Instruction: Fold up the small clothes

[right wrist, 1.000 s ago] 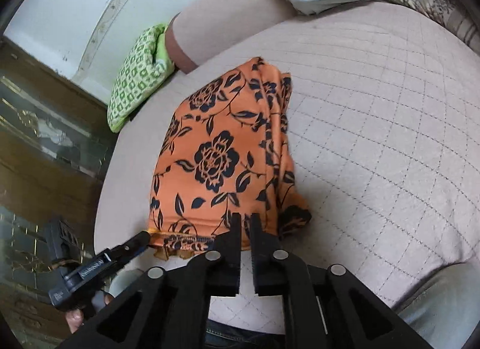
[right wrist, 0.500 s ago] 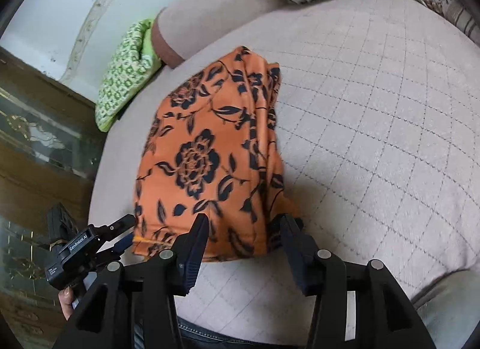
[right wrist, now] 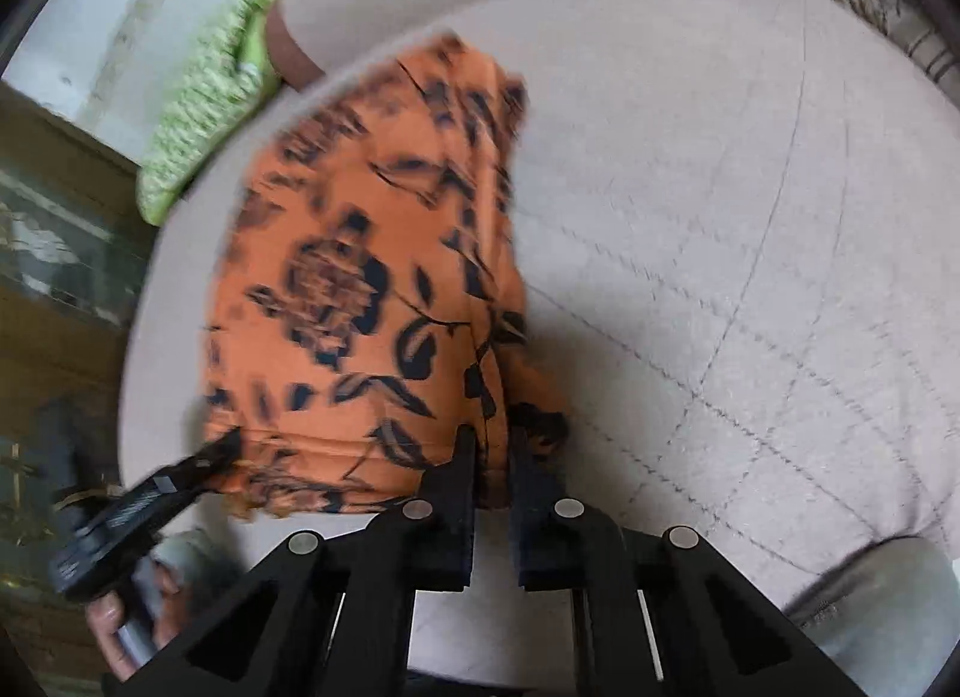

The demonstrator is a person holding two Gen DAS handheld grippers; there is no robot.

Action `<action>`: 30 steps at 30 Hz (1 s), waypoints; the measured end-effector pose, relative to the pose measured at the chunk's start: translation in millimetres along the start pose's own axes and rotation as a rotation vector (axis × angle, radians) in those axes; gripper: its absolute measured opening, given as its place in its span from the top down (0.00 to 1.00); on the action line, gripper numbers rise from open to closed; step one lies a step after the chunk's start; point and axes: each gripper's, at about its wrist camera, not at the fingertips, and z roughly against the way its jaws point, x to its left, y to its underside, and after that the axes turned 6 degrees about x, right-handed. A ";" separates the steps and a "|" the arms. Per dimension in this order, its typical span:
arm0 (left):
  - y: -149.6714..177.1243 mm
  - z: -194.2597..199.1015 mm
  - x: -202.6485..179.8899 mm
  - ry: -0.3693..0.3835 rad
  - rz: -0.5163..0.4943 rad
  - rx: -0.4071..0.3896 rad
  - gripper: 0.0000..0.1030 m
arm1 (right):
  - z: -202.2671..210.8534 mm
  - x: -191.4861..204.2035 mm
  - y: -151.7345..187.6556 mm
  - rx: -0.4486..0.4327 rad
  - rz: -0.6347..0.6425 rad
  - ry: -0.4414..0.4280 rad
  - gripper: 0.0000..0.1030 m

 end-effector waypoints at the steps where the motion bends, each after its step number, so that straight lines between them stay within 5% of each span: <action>1: 1.0 1.0 -1.3 -0.011 -0.011 -0.006 0.62 | -10.3 -2.7 -1.7 0.010 0.000 0.011 0.92; 6: 14.1 19.5 -7.6 -0.064 -0.026 -0.022 0.59 | -0.8 -10.0 1.9 -0.013 -0.020 -0.073 0.92; 13: 55.4 48.5 -22.8 -0.131 -0.096 -0.081 0.56 | 63.5 -8.3 36.3 -0.116 0.011 -0.195 0.86; 16: 70.9 61.0 -29.0 -0.148 -0.100 -0.122 0.53 | 81.6 -4.7 55.6 -0.147 0.003 -0.226 0.60; 22: 85.2 89.1 -54.4 -0.243 -0.160 -0.212 0.52 | 112.2 25.0 86.3 -0.194 0.061 -0.184 0.55; 26: 94.6 112.3 -73.7 -0.345 -0.205 -0.283 0.52 | 132.1 53.4 97.0 -0.279 0.136 0.003 0.55; 30: 107.2 138.6 -90.9 -0.401 -0.262 -0.358 0.52 | 145.7 64.1 101.1 -0.266 0.145 0.048 0.55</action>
